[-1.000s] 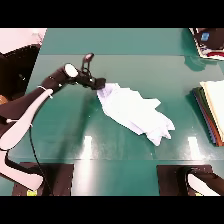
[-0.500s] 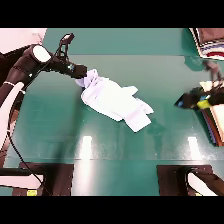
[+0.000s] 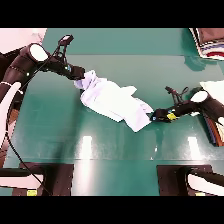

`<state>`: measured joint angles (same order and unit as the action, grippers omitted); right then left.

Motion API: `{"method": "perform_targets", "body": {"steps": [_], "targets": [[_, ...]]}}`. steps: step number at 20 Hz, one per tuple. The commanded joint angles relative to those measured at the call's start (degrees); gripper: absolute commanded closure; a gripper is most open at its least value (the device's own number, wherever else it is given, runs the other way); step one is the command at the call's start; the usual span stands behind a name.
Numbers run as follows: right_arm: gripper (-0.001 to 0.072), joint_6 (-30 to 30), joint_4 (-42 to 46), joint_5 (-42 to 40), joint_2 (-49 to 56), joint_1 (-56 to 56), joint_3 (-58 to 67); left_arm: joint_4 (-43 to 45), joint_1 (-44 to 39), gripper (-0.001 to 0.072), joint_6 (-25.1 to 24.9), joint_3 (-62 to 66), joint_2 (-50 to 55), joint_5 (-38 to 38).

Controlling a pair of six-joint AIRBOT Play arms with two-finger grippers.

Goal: Fold the shirts.

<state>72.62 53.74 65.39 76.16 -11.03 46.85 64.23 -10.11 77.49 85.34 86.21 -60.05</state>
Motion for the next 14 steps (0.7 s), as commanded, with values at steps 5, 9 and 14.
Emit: {"method": "perform_targets", "body": {"steps": [5, 9, 14], "targets": [[0.0568, -1.92, -1.2, -1.09, 6.73, -5.68, 6.16, 0.2, 0.04, 0.068, 0.0, 0.07, -0.07, -1.07], [0.0695, -2.16, -1.2, -3.17, 1.03, -5.6, 6.78, 1.88, 0.55, 0.0681, 0.0, 0.13, -3.63, -0.85], [0.0696, 0.96, -1.2, -1.75, -14.88, 3.65, 19.82, 3.61, 6.23, 0.0681, -1.77, 4.44, -18.43, -1.07]]}}
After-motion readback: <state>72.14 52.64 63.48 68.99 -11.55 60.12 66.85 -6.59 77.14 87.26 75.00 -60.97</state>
